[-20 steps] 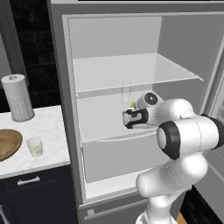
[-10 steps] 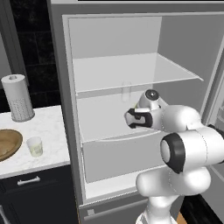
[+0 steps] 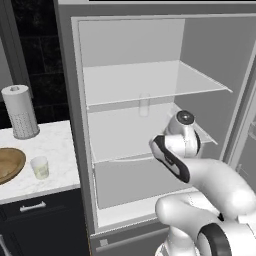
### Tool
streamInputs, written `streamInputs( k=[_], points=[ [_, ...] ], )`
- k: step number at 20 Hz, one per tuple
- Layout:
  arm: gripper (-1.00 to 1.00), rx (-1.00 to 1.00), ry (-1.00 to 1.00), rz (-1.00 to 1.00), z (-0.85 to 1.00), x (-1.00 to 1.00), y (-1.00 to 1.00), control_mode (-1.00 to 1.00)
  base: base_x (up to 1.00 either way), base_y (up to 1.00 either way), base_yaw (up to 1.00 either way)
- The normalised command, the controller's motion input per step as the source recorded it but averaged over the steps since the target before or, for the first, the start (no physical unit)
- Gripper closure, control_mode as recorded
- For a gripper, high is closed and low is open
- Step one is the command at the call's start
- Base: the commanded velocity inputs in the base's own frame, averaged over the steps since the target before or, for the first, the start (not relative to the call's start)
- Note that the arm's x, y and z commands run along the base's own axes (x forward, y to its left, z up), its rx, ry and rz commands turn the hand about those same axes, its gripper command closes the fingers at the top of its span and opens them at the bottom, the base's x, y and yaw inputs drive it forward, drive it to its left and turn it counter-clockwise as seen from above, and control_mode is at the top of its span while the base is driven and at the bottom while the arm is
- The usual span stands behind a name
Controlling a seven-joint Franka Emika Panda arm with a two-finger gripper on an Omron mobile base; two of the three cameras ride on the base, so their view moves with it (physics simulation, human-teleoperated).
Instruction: Grab a lemon wedge from the fridge and one ice cube from the ice bowl, and put them in the glass of lemonade.
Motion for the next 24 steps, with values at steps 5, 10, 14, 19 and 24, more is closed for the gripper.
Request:
streamInputs(
  k=[5, 10, 14, 19, 24],
  points=[
    [1.0, 0.0, -0.17, 0.0, 0.61, -1.0, -0.02, -1.0, 0.0, 0.0, 0.0],
    [1.0, 0.0, -0.11, 0.0, 0.74, -1.0, 0.0, -1.0, 0.0, 0.0, 0.0],
    [1.0, 0.0, -0.05, 0.0, 0.91, -1.0, 0.0, -1.0, 0.0, 0.0, 0.0],
    [1.0, 0.0, 0.0, 0.0, 0.41, -0.99, 0.02, -1.0, 0.0, 0.0, 0.0],
    [1.0, 0.0, 0.0, 0.0, -0.12, -0.84, 0.04, -1.0, 0.0, 0.0, 0.0]
  ],
)
